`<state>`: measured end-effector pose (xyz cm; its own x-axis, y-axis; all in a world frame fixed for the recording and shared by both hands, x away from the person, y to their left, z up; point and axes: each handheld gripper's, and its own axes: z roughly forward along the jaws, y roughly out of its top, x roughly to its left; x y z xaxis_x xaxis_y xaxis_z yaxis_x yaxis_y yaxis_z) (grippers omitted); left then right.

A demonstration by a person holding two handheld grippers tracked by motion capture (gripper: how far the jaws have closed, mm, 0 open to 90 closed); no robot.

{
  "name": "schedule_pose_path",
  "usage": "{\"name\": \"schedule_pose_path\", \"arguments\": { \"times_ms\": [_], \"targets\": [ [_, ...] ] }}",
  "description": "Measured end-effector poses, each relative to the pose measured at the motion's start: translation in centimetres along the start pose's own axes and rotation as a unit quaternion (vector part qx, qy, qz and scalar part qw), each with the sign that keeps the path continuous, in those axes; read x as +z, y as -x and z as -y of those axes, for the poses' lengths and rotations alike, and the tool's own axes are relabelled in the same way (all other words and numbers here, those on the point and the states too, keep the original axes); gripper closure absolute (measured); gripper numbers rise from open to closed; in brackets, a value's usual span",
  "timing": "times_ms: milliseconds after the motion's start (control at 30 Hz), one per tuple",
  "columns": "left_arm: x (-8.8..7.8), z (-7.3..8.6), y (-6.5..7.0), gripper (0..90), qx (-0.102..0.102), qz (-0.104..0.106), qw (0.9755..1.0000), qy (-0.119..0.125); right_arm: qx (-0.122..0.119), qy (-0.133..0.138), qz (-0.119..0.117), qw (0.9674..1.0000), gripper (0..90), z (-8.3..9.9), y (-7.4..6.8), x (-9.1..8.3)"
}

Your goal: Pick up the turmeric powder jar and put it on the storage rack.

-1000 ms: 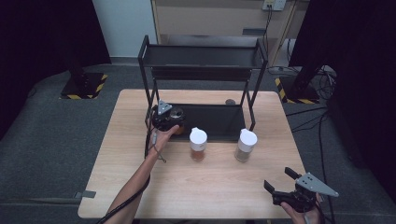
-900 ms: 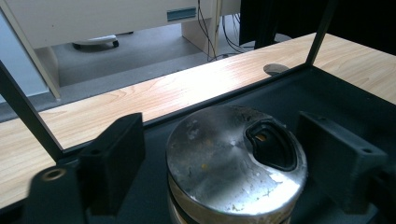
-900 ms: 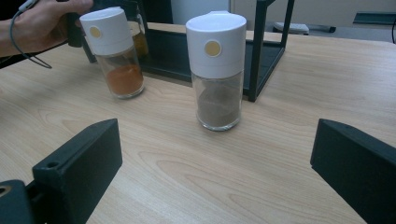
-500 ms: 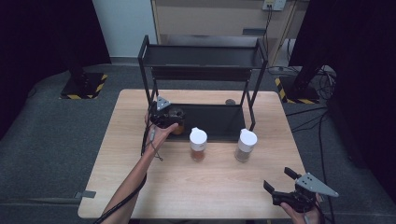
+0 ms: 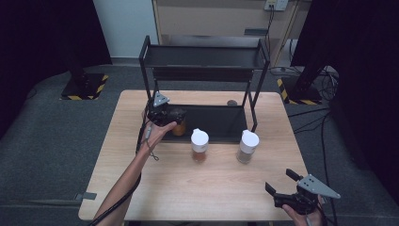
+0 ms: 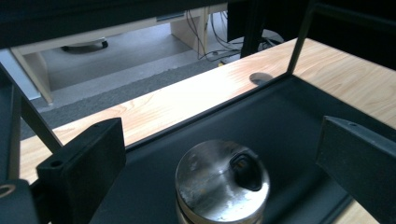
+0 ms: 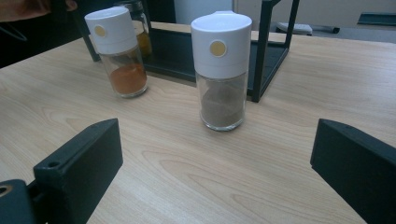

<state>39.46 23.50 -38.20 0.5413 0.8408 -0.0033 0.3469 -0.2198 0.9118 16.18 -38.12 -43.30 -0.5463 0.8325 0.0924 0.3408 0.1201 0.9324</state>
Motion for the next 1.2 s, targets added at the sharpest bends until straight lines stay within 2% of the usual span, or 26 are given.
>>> {"name": "schedule_pose_path", "arguments": {
  "times_ms": [200,333,533,800,1067,1200],
  "targets": [
    [-1.5,-1.3,-0.1,0.8,0.019,0.012,0.9997,0.004,-0.001,0.000,0.000,1.0000,2.3,0.0,0.0,0.0],
    [-2.6,-1.7,-0.3,0.8,0.017,0.019,0.9996,0.012,-0.001,-0.001,-0.001,1.0000,2.3,0.0,0.0,0.0],
    [-4.4,-2.2,-0.6,0.8,0.027,0.036,0.9989,0.016,-0.002,-0.001,-0.001,1.0000,2.3,0.0,0.0,0.1],
    [-6.8,-2.3,-1.0,1.0,0.034,0.076,0.9962,0.026,-0.003,-0.002,-0.001,1.0000,2.3,-0.1,-0.1,0.1],
    [-9.4,-2.2,-0.8,1.1,0.052,0.102,0.9927,0.036,-0.004,-0.002,0.000,1.0000,2.3,-0.1,-0.1,0.2],
    [-10.6,-1.7,-0.7,1.1,0.053,0.114,0.9910,0.047,-0.005,-0.003,-0.001,1.0000,2.2,-0.1,-0.1,0.2]
  ]
}}
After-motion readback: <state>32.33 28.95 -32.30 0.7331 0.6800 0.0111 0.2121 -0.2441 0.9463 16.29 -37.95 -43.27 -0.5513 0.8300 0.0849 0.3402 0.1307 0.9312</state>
